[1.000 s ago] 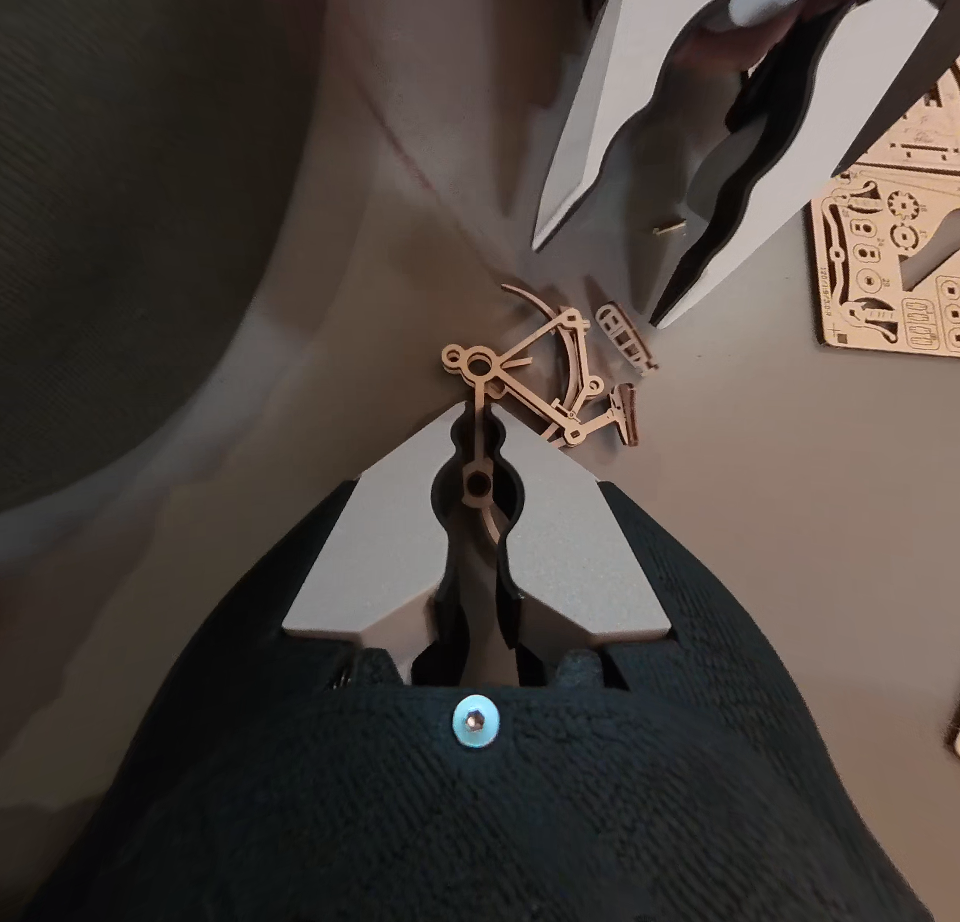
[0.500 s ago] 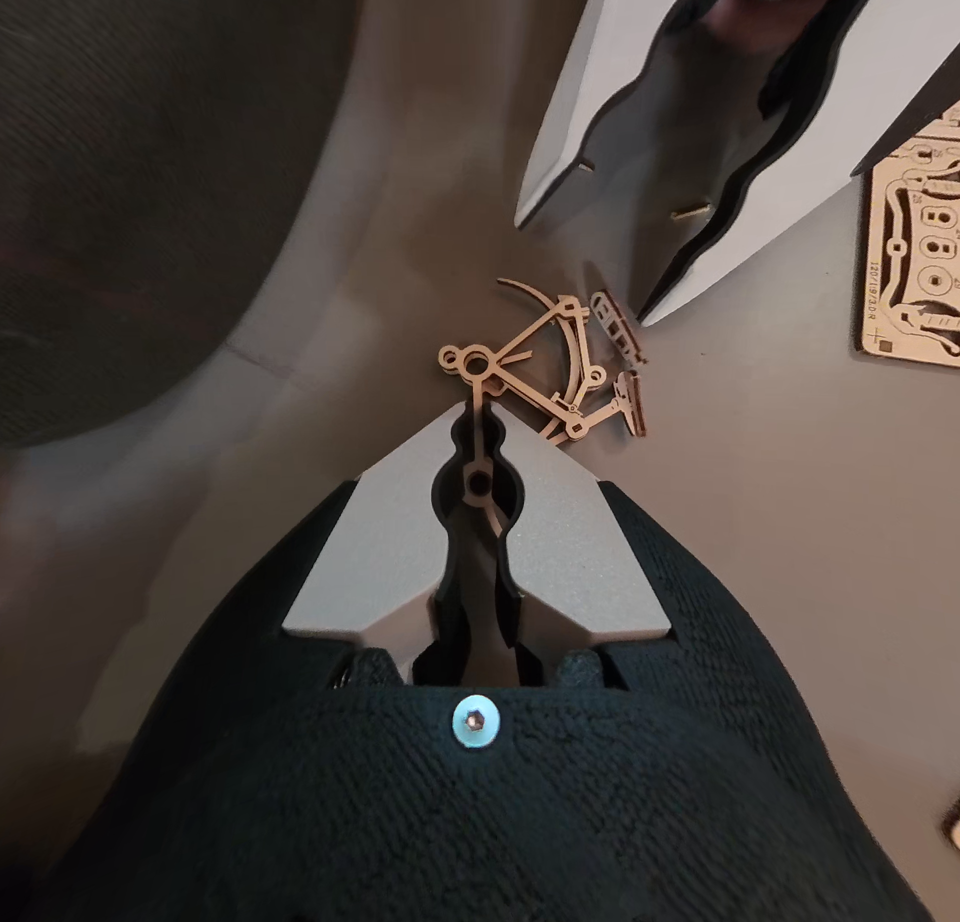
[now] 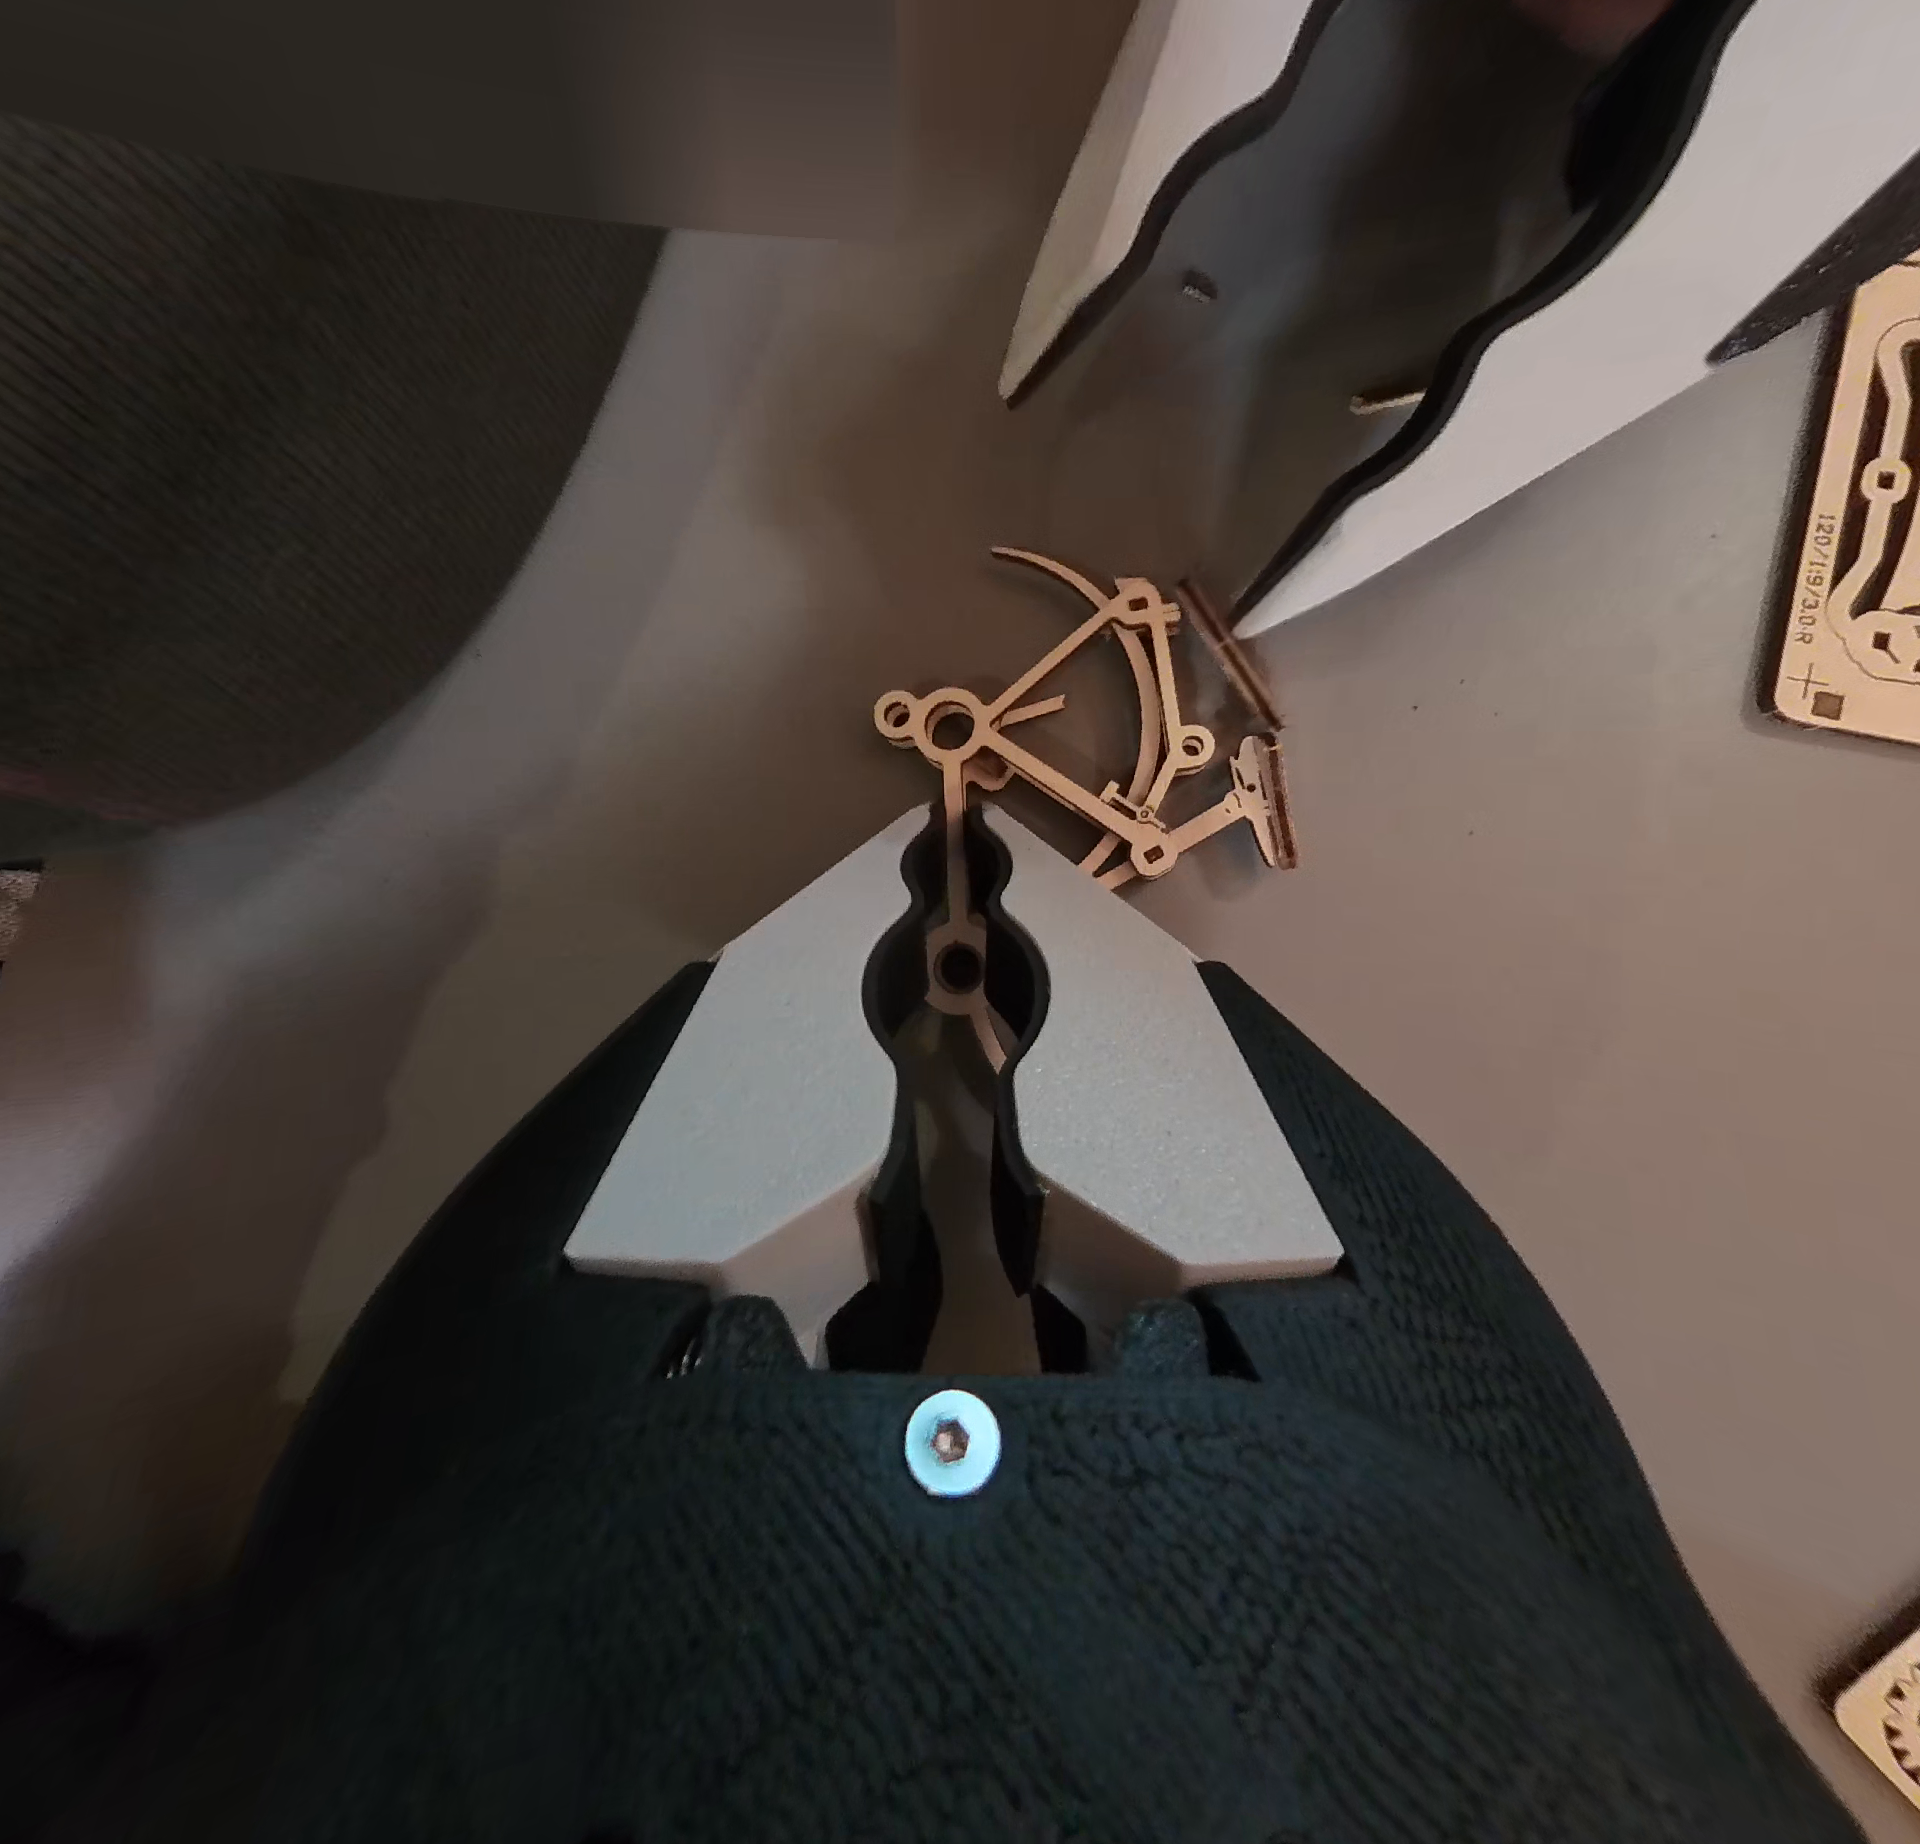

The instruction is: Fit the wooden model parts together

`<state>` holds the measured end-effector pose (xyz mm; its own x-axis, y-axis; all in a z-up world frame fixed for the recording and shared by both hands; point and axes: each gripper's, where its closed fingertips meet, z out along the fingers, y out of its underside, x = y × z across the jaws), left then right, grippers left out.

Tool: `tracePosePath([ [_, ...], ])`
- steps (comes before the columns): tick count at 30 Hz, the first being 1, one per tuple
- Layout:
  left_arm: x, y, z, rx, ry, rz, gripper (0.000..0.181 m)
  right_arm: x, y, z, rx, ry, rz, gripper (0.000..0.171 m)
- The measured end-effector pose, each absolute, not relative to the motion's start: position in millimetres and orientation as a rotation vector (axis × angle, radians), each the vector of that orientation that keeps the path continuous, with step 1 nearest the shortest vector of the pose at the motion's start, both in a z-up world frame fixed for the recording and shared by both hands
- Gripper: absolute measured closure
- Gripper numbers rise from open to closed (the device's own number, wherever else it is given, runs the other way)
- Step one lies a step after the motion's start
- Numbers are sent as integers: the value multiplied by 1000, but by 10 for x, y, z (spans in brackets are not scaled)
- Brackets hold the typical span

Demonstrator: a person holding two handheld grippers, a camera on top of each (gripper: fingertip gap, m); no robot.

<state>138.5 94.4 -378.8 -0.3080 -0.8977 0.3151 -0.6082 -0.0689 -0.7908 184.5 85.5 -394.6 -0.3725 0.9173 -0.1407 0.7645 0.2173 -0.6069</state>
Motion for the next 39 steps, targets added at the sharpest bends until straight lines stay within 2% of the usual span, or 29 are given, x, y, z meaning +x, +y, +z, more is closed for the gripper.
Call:
tracePosePath([
  [8, 1375, 936, -3787, -1612, 1925, -1339, 134, 1853, 858, -3947, -1604, -2262, 881, 169],
  [17, 1436, 982, -3778, -1614, 1891, -1320, 122, 1847, 861, -3945, -1603, -2253, 892, 169],
  [39, 1473, 1012, -3799, -1674, 1880, -1298, 126, 1855, 857, -3945, -1587, -2247, 882, 170],
])
